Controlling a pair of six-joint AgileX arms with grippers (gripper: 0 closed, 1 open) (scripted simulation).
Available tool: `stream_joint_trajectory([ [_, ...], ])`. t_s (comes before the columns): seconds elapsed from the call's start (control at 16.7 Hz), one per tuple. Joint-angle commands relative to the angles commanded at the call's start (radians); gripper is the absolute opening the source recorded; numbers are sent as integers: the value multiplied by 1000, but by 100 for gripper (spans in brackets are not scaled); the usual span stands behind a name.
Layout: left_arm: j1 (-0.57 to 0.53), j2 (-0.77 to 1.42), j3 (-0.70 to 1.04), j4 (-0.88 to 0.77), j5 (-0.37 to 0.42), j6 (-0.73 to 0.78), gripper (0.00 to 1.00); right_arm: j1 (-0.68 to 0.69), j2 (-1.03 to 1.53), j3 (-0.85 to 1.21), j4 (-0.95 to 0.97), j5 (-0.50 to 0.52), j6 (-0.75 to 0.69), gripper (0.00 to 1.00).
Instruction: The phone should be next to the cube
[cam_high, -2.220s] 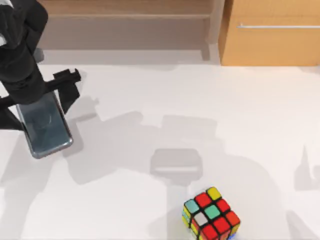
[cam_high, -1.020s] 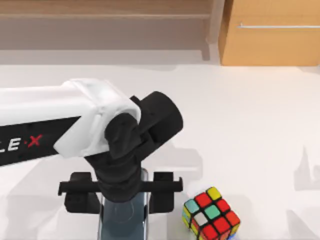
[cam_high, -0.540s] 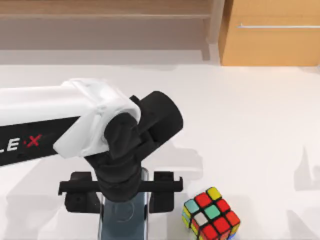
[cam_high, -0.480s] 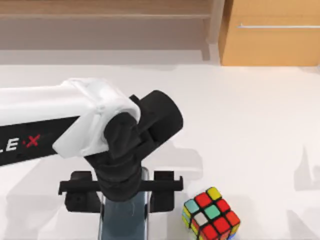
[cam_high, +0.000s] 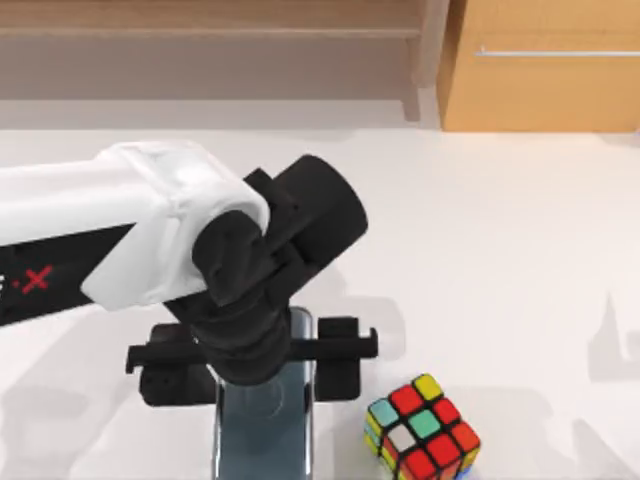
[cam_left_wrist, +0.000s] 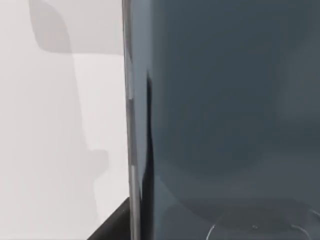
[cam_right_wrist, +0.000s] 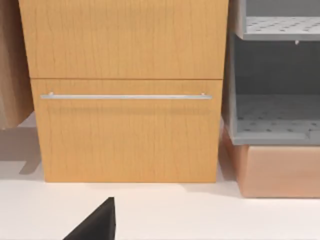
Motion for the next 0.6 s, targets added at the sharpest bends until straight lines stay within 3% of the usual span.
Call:
stream_joint_trajectory([
  [0.6, 3, -62, 30, 73, 3, 4, 0, 0, 0, 0, 0, 0, 0, 100],
])
